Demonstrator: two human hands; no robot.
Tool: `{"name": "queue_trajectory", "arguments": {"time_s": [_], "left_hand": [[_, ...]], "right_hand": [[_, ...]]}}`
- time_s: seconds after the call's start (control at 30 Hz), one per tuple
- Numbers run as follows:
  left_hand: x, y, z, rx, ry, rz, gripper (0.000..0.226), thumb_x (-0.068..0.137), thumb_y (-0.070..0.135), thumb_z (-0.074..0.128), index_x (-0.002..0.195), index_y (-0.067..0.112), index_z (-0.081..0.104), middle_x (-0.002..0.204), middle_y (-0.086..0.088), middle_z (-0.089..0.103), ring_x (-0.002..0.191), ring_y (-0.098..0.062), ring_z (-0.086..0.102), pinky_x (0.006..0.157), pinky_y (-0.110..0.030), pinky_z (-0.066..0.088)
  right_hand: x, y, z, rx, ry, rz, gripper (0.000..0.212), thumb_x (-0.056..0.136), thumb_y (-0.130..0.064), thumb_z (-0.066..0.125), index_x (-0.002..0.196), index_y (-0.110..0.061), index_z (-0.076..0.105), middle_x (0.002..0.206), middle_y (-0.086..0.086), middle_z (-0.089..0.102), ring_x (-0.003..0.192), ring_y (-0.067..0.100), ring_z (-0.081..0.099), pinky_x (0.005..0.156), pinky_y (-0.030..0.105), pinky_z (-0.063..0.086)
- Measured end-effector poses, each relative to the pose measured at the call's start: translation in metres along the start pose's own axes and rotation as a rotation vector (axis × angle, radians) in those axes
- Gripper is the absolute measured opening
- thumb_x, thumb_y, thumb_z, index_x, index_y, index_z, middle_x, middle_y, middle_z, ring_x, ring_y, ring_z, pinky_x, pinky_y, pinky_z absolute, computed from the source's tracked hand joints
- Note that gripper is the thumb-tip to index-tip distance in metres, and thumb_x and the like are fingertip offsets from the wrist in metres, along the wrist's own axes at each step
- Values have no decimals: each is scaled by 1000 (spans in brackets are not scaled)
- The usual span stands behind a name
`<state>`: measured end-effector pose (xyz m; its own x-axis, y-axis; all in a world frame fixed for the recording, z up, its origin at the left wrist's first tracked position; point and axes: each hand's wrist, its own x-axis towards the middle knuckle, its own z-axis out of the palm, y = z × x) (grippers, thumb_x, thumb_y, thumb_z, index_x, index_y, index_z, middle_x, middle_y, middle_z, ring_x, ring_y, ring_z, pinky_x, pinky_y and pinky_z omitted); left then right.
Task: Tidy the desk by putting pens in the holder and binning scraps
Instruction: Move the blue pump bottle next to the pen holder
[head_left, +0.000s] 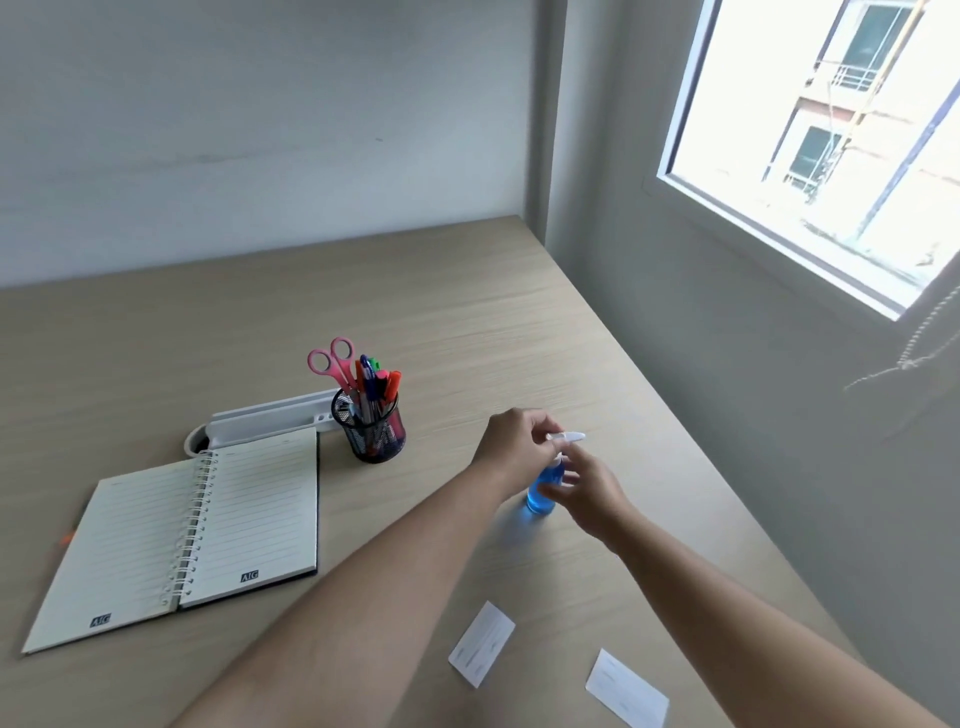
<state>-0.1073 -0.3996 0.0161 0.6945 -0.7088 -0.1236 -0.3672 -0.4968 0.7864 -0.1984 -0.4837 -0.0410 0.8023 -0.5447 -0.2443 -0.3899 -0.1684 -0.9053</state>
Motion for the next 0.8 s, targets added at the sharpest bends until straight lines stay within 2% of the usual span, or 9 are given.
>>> {"name": "queue_trajectory", "arguments": {"time_s": [0.13, 0.33, 0.47, 0.53, 0.63, 0.8], "left_hand": [[8, -10, -6, -21, 19, 35, 13, 84, 18, 66, 94, 15, 74, 89, -4, 73, 82, -13, 64, 75, -18, 46], [38, -18, -53, -30, 126, 56, 14, 85, 15, 65, 95, 13, 74, 85, -3, 71, 78, -12, 61, 74, -19, 46], [59, -37, -84, 3, 211, 25, 15, 86, 15, 64, 98, 11, 74, 90, -5, 73, 78, -12, 61, 67, -14, 43], [66, -46, -90, 0, 231, 2, 16, 87, 15, 65, 99, 10, 73, 92, -6, 74, 78, -12, 61, 71, -18, 44], [71, -59, -90, -15, 245, -30, 15, 87, 15, 65, 98, 10, 73, 93, -7, 75, 78, -13, 62, 75, -20, 47], [77, -69, -84, -61, 268, -52, 18, 88, 18, 65, 103, 13, 73, 99, -5, 75, 91, -17, 69, 81, -22, 51]], "right_hand": [[14, 1, 5, -54, 17, -25, 46, 78, -1, 70, 119, -18, 58, 107, 3, 65, 106, 25, 62, 93, 39, 52], [63, -42, 25, -62, -19, -104, 45, 77, -3, 69, 119, -17, 58, 110, 5, 64, 102, 21, 63, 88, 34, 52], [97, -64, 50, -60, -99, -174, 47, 77, 4, 68, 120, -10, 57, 105, 4, 61, 101, 24, 60, 93, 37, 51], [109, -68, 61, -45, -138, -152, 47, 79, 5, 66, 122, -9, 55, 105, 5, 58, 99, 22, 59, 91, 36, 51], [121, -62, 73, -55, -156, -125, 47, 78, 3, 67, 121, -12, 55, 106, 6, 59, 103, 27, 60, 94, 44, 52], [127, -54, 77, -64, -147, -93, 46, 80, -4, 68, 122, -18, 55, 116, 10, 62, 110, 27, 60, 97, 46, 50]]}}
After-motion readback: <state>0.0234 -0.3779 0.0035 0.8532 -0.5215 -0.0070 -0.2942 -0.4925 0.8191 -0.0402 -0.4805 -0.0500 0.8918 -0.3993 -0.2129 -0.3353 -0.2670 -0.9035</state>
